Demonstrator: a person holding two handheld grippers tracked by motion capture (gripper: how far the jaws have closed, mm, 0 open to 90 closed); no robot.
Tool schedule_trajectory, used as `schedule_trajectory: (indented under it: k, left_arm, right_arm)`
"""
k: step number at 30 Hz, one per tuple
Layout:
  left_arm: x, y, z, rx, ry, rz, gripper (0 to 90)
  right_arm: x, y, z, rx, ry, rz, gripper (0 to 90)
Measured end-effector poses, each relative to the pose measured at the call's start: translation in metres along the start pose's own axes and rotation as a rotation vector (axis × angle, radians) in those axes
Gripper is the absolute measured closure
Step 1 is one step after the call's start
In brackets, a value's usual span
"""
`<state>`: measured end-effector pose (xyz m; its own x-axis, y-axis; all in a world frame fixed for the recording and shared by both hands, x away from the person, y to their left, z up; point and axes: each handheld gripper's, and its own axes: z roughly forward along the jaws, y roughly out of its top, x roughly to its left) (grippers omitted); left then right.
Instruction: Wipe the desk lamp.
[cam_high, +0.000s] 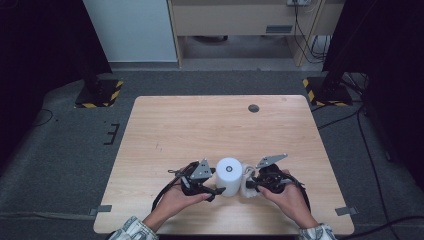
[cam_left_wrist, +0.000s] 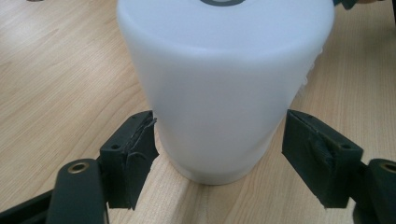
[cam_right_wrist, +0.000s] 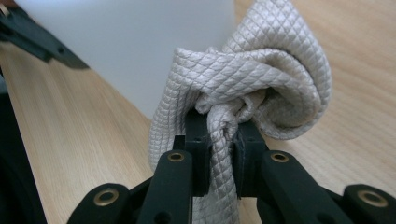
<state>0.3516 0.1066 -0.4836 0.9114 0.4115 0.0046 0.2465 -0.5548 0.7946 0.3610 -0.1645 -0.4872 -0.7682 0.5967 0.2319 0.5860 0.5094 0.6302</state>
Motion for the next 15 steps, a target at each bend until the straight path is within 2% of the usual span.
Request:
schedule_trajectory:
  k: [7, 9, 13, 14, 15]
  left_arm:
    - [0.0, 0.0, -0.002, -0.003, 0.005, 0.001, 24.0]
    - [0.0, 0.0, -0.003, 0.0, 0.003, 0.004, 24.2]
    - [0.0, 0.0, -0.002, -0.003, -0.002, -0.003, 24.4]
    - [0.0, 0.0, -0.001, -0.005, -0.001, -0.002, 24.5]
    - [0.0, 0.0, -0.001, -0.005, 0.0, -0.001, 24.5]
  right_arm:
    - [0.006, 0.0, -0.001, 0.016, 0.002, -0.032, 79.1]
    - [0.006, 0.002, -0.008, -0.025, 0.009, -0.041, 79.0]
    - [0.001, 0.009, -0.029, -0.183, 0.031, -0.01, 79.0]
    - [-0.001, 0.01, -0.03, -0.199, 0.03, -0.006, 79.0]
    - [-0.003, 0.01, -0.028, -0.189, 0.025, -0.011, 78.9]
